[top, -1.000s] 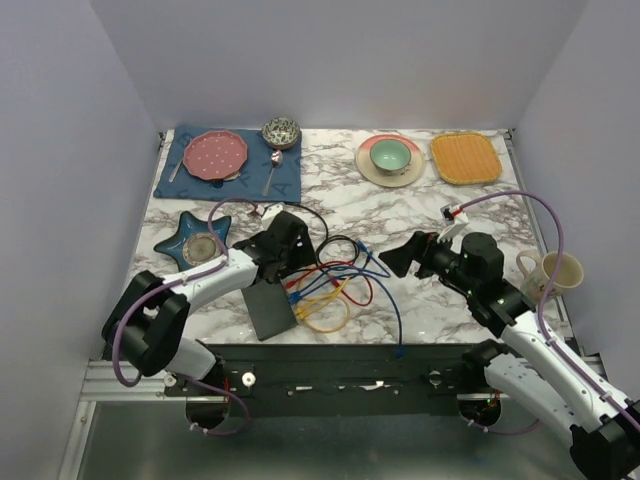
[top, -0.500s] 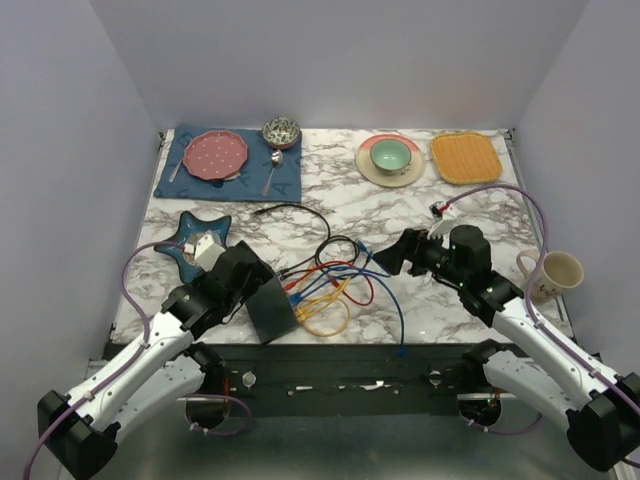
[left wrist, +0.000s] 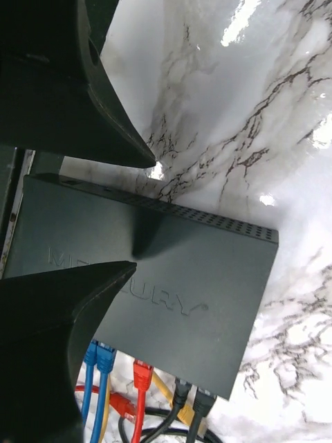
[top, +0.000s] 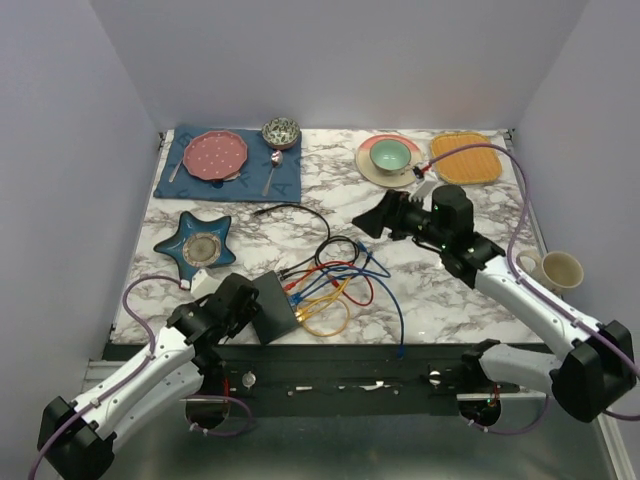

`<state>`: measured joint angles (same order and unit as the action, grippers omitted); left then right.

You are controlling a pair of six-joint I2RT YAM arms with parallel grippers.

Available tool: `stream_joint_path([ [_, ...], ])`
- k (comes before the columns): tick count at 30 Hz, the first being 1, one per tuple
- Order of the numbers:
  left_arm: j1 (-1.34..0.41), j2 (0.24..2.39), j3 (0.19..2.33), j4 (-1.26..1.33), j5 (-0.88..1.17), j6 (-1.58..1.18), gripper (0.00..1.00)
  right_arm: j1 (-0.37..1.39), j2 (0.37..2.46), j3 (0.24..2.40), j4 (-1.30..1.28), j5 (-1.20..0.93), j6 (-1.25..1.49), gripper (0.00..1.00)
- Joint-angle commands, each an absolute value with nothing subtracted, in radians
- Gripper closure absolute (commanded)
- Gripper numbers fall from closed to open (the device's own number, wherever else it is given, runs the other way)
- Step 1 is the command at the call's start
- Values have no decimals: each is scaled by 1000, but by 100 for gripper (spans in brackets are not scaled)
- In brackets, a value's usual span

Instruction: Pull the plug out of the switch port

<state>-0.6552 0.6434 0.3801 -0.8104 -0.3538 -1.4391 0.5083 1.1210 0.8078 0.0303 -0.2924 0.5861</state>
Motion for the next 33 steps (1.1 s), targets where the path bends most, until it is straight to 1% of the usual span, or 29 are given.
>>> stream_joint_path([
  [1, -654, 664, 341, -729, -310, -1439, 35, 587, 1282, 943, 40, -340, 601, 11],
  [2, -652, 681, 344, -697, -304, -1427, 36, 603, 1319, 974, 31, -345, 597, 12],
  [3, -649, 721, 347, -678, -298, -1407, 36, 617, 1401, 1035, 3, -351, 586, 15],
  [4, -646, 745, 354, -660, -278, -1390, 36, 636, 1442, 1072, -27, -360, 581, 22],
  [6, -637, 805, 362, -618, -261, -1347, 35, 650, 1523, 1161, -81, -382, 563, 28],
  [7, -632, 822, 367, -605, -246, -1333, 35, 658, 1589, 1184, -101, -385, 558, 34],
  [9, -620, 860, 368, -559, -229, -1290, 35, 660, 1646, 1213, -132, -382, 551, 37],
  [10, -614, 873, 368, -546, -221, -1275, 35, 660, 1688, 1224, -138, -380, 548, 42],
  [13, -592, 917, 373, -499, -193, -1215, 35, 660, 1736, 1242, -164, -359, 528, 46],
  [15, -584, 968, 380, -444, -164, -1163, 34, 660, 1787, 1258, -193, -359, 511, 47],
  [17, -578, 1015, 412, -407, -152, -1129, 33, 661, 1824, 1304, -230, -365, 480, 50],
  [18, -578, 1072, 426, -385, -128, -1108, 31, 661, 1862, 1319, -267, -362, 470, 50],
  [22, -578, 1205, 498, -327, -84, -1005, 29, 661, 1908, 1345, -308, -336, 439, 50],
  [28, -580, 1379, 621, -233, -19, -925, 29, 661, 1896, 1306, -367, -250, 410, 50],
  [33, -580, 1550, 825, -259, 52, -835, 28, 661, 1832, 1192, -368, -203, 422, 51],
])
